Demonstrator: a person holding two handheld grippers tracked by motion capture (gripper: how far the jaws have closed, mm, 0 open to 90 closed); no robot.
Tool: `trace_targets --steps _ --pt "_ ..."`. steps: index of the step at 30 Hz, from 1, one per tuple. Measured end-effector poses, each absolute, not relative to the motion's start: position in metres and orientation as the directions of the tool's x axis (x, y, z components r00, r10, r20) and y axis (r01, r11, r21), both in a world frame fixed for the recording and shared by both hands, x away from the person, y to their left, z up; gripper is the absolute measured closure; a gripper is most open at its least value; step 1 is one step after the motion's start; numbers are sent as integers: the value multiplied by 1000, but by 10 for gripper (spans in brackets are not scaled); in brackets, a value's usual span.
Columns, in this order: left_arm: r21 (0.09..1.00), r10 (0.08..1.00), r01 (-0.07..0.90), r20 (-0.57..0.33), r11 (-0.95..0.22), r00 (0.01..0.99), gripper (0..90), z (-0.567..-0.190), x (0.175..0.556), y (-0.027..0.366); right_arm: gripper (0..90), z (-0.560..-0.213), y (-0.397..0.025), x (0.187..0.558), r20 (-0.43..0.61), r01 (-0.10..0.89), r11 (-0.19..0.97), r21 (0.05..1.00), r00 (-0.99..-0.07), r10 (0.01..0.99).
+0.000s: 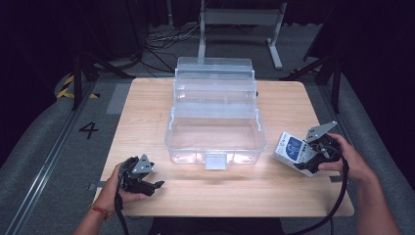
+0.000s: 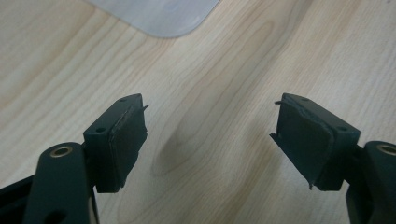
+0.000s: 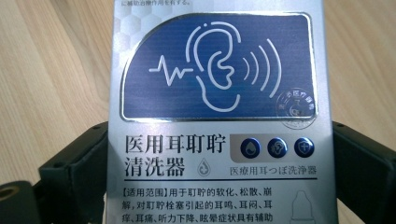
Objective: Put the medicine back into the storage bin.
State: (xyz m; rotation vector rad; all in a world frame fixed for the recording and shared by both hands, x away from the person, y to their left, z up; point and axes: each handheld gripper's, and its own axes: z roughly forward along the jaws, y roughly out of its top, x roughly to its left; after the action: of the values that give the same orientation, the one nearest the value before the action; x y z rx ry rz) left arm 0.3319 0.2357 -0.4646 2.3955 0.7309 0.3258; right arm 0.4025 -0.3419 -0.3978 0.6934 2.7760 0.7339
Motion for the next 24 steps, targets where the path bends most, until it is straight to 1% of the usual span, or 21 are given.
trace_targets --steps 2,6,9,10,24 --pt "617 580 432 50 -658 813 240 -471 333 238 49 -392 -340 402 -75 378 771 513 -874 479" --pt "657 591 434 21 -616 806 226 -476 332 244 49 -378 -338 400 -96 356 763 540 -874 476" --pt "680 614 462 -22 -569 789 159 -482 333 247 49 -368 -334 399 -116 334 768 546 -878 464" --pt "685 613 452 -9 -572 790 154 -482 333 248 49 -365 -333 398 -124 328 771 545 -878 462" --pt "685 624 461 -13 -564 781 155 -482 333 248 49 -323 -306 403 -187 235 777 584 -893 410"
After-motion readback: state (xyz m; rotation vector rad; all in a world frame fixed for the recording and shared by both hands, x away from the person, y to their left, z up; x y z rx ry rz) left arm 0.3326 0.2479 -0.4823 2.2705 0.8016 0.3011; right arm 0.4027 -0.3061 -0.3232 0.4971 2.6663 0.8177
